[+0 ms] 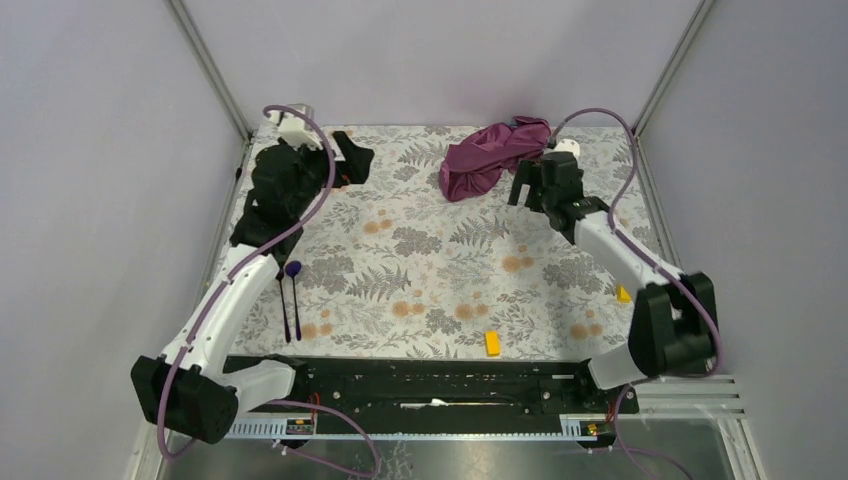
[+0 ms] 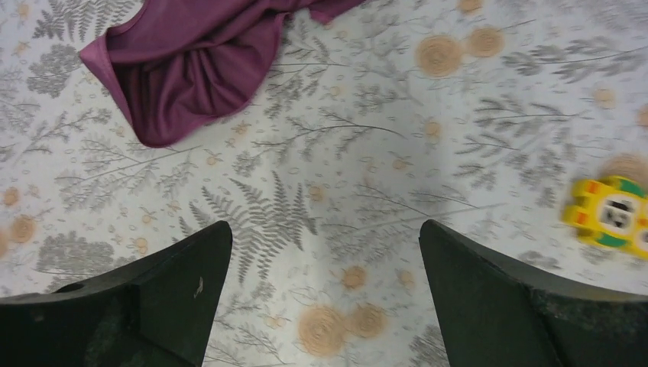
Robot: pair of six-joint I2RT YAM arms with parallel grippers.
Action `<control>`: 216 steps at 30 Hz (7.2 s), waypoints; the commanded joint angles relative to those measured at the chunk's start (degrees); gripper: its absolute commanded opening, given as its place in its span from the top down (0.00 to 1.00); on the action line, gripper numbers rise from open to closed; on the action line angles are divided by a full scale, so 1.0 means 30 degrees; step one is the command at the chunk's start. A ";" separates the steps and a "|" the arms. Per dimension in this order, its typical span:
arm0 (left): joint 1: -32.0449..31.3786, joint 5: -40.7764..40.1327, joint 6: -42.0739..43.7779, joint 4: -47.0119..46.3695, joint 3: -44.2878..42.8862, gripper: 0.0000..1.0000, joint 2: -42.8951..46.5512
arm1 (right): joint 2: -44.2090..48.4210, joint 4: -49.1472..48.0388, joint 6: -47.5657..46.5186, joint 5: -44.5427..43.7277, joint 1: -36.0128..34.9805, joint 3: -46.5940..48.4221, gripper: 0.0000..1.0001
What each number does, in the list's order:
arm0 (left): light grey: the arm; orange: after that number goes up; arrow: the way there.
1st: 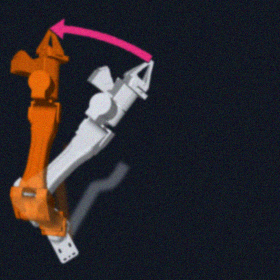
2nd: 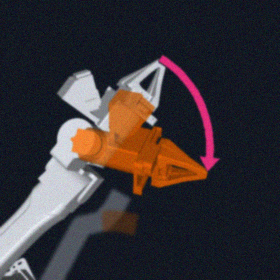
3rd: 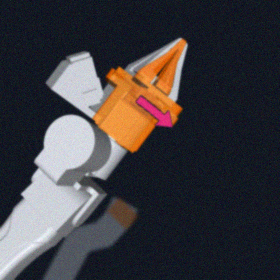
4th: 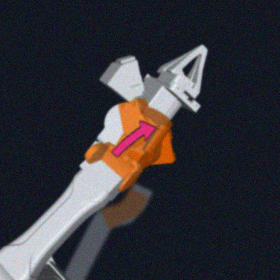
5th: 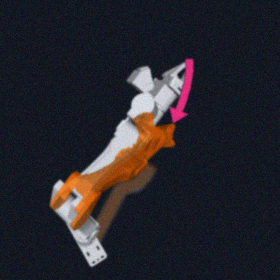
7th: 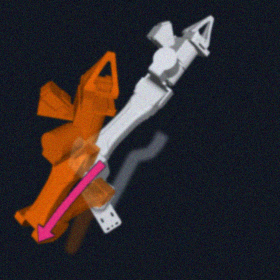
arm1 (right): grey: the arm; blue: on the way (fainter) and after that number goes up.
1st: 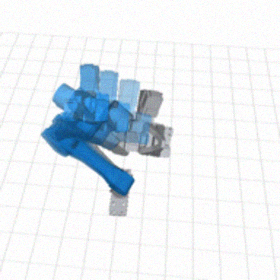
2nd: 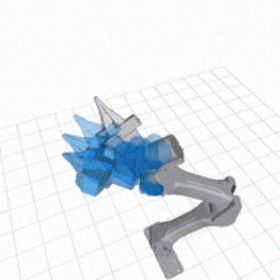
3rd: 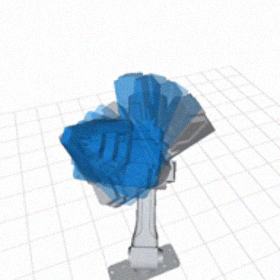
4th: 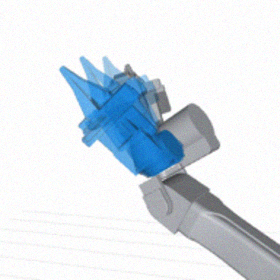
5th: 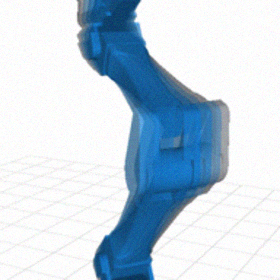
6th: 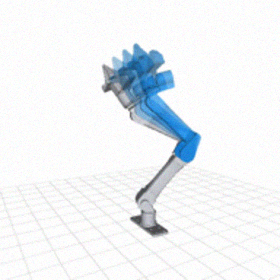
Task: Fold the napkin into a case and place the utensils inside
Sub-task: Move the crumpled napkin to the center of the board, then flatten out the crumpled napkin at the corner of the board.
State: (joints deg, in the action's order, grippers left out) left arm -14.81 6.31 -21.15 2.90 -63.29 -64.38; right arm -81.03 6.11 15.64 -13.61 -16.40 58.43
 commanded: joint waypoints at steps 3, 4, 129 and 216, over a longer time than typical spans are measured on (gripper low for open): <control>-0.2633 -0.1535 0.2280 0.0778 -0.0526 0.01 -0.1371 | -0.5119 -0.2193 0.3784 0.5063 -0.0054 0.4343 0.00; -0.3030 -0.1701 0.2410 0.0838 -0.0533 0.01 -0.1433 | -0.5950 -0.2990 0.4474 0.6092 -0.0067 0.4751 0.00; -0.5054 -0.4703 -0.7561 -0.1310 0.9460 0.72 -0.4650 | -2.1487 0.0155 -0.9539 0.0538 -0.5481 2.1685 0.38; -0.3443 0.2519 -0.9812 -0.4501 0.6860 0.39 -1.0218 | -0.2983 0.0513 0.3751 0.5391 0.1027 0.5747 1.00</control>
State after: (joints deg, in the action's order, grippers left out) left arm -25.10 11.70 -49.54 -5.48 -44.91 -95.24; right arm -92.71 9.87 26.81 1.30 -14.11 75.94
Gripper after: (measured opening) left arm 0.681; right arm 0.039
